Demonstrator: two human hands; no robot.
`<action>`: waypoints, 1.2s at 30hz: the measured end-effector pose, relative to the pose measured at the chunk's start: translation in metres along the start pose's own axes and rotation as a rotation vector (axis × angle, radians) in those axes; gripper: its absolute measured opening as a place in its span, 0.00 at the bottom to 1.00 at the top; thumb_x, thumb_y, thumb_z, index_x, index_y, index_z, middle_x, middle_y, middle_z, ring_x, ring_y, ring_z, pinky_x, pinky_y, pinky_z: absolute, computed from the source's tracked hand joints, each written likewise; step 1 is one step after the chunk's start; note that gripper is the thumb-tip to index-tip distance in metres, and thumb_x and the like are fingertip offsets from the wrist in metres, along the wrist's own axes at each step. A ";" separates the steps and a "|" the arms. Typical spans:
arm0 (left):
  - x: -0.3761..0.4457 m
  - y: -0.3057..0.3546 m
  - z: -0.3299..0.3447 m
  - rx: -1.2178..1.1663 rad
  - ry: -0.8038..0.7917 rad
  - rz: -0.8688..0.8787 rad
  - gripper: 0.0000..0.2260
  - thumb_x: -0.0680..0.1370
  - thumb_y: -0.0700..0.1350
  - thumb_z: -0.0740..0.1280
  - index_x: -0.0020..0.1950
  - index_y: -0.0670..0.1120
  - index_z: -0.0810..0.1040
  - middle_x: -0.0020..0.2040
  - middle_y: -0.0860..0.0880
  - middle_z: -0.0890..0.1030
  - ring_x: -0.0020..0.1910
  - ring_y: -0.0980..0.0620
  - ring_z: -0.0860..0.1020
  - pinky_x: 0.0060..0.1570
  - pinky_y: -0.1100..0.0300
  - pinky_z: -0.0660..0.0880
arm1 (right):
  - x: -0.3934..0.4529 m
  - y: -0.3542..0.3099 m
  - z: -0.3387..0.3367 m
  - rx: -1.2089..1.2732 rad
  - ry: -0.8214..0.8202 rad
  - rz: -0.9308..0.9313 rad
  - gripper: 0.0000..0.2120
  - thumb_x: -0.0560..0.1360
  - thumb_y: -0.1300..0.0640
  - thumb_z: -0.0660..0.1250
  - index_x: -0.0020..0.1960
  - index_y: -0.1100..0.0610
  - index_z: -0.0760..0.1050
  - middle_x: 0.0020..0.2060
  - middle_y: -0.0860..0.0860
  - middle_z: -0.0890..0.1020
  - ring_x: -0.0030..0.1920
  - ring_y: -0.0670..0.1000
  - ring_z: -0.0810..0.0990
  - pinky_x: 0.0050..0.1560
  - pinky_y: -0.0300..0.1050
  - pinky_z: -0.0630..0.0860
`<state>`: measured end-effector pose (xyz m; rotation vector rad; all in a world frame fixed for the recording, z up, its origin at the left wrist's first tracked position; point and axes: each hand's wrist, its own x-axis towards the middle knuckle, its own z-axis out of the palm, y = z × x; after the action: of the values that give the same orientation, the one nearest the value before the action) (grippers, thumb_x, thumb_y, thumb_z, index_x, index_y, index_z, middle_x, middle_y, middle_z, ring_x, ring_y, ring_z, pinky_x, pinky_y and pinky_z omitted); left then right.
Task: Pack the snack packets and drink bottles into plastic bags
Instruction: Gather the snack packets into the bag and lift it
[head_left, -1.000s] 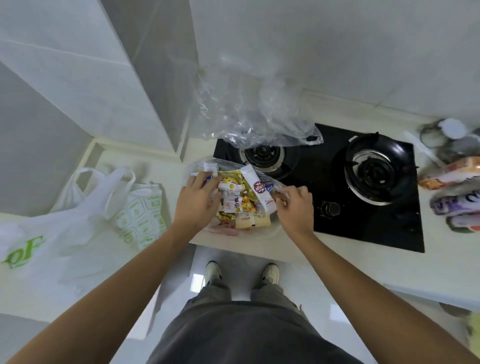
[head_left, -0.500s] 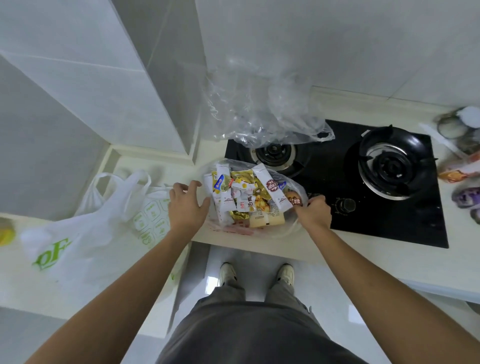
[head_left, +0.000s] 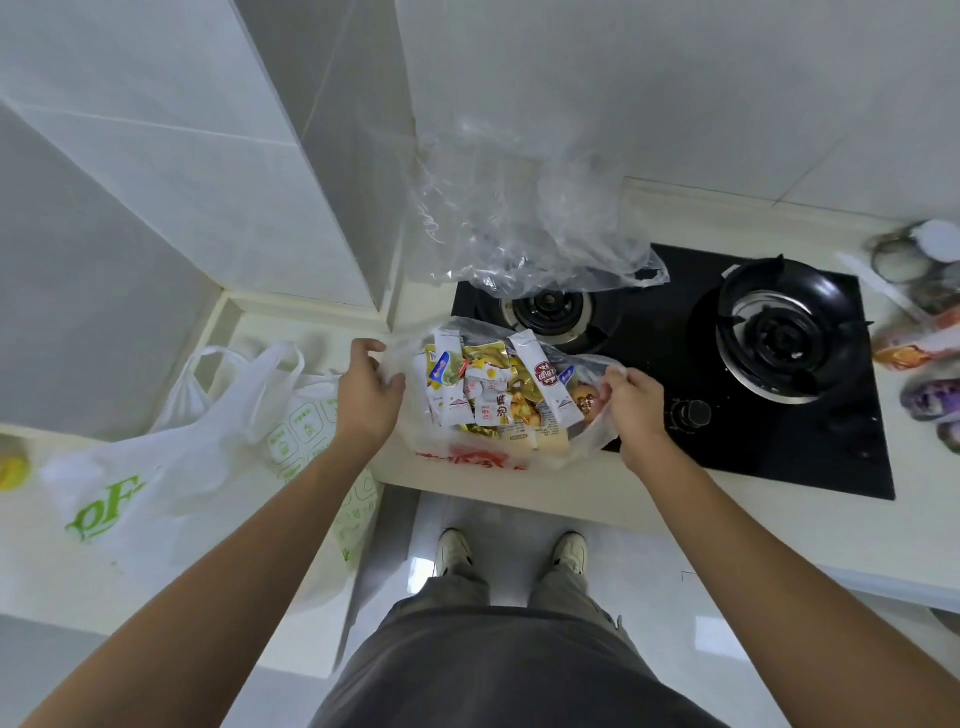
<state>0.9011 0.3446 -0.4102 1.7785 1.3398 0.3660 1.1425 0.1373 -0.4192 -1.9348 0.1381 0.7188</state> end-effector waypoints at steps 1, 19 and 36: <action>0.002 0.004 -0.002 -0.037 0.003 -0.024 0.14 0.78 0.38 0.68 0.61 0.46 0.69 0.35 0.48 0.74 0.34 0.50 0.73 0.34 0.56 0.69 | -0.005 -0.008 0.002 0.022 -0.028 -0.017 0.15 0.83 0.58 0.64 0.38 0.57 0.74 0.30 0.52 0.75 0.30 0.49 0.75 0.36 0.47 0.76; -0.022 0.148 -0.078 -0.503 0.036 0.162 0.12 0.77 0.39 0.64 0.34 0.40 0.78 0.28 0.44 0.73 0.30 0.50 0.71 0.40 0.57 0.71 | -0.080 -0.137 -0.024 0.325 -0.314 -0.364 0.14 0.85 0.58 0.63 0.41 0.59 0.76 0.29 0.54 0.71 0.23 0.50 0.65 0.25 0.43 0.65; -0.063 0.329 -0.119 -0.651 0.030 0.555 0.10 0.80 0.40 0.64 0.39 0.44 0.79 0.26 0.48 0.71 0.23 0.51 0.68 0.28 0.61 0.68 | -0.145 -0.290 -0.113 0.302 -0.187 -0.733 0.12 0.82 0.59 0.65 0.39 0.57 0.76 0.29 0.51 0.75 0.26 0.49 0.71 0.28 0.42 0.71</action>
<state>1.0078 0.3230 -0.0720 1.5398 0.6029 1.0063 1.1875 0.1462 -0.0787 -1.4626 -0.5272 0.3488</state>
